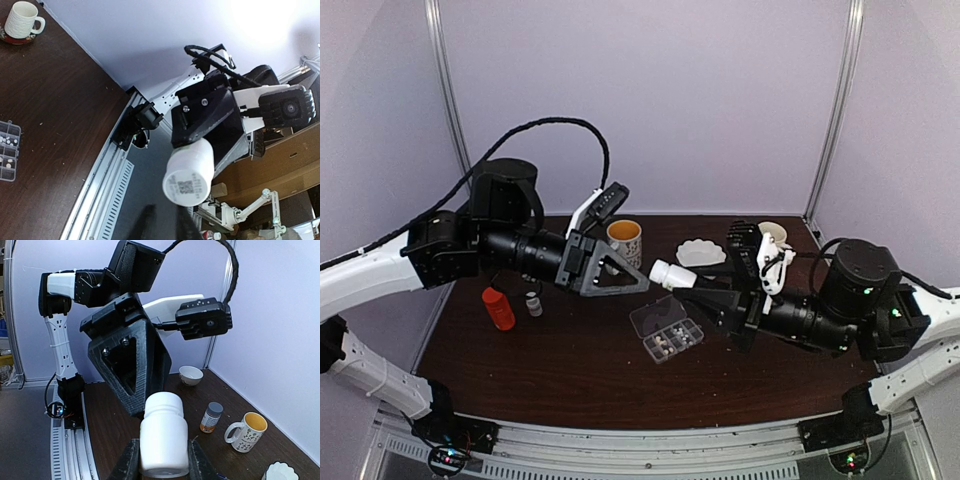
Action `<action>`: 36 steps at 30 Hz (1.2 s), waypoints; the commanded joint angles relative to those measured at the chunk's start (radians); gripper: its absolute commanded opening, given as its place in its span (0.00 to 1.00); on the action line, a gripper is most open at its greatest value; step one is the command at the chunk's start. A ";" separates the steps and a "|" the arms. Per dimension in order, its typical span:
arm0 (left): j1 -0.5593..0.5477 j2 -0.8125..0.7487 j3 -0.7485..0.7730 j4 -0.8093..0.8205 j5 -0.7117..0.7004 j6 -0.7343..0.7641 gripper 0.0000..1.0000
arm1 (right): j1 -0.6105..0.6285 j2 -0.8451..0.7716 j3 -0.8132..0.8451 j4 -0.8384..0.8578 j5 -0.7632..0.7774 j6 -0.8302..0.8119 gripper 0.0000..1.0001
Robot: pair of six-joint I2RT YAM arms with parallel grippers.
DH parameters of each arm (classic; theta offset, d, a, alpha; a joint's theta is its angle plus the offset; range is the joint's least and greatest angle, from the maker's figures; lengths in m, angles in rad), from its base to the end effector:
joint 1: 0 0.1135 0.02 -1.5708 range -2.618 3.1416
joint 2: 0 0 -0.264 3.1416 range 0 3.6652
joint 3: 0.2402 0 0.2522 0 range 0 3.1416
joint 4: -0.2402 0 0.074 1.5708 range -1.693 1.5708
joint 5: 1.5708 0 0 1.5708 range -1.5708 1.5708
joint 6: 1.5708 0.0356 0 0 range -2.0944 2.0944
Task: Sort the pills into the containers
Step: Unscrew the lid of the pill bottle from the pill bottle.
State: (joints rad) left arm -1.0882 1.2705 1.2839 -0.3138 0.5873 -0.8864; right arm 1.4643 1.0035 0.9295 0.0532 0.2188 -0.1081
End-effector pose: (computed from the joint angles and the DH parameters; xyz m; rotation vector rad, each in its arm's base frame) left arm 0.1148 -0.2616 0.3983 0.7267 2.1914 -1.7617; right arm 0.0327 0.2334 0.3756 -1.0439 1.2935 0.8740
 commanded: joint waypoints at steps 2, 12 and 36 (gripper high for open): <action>0.013 -0.043 0.008 0.070 -0.034 0.072 0.42 | 0.019 -0.050 -0.014 0.025 -0.017 -0.039 0.04; 0.013 -0.116 -0.091 0.275 -0.044 0.196 0.98 | -0.008 -0.086 -0.036 0.073 -0.173 0.281 0.03; -0.001 -0.060 -0.064 0.290 0.124 0.189 0.66 | -0.080 0.017 0.022 0.120 -0.321 0.422 0.02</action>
State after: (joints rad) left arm -1.0821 1.2072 1.2060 -0.0753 0.6743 -0.7128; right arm 1.3964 1.0187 0.9287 0.1448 -0.0792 0.2955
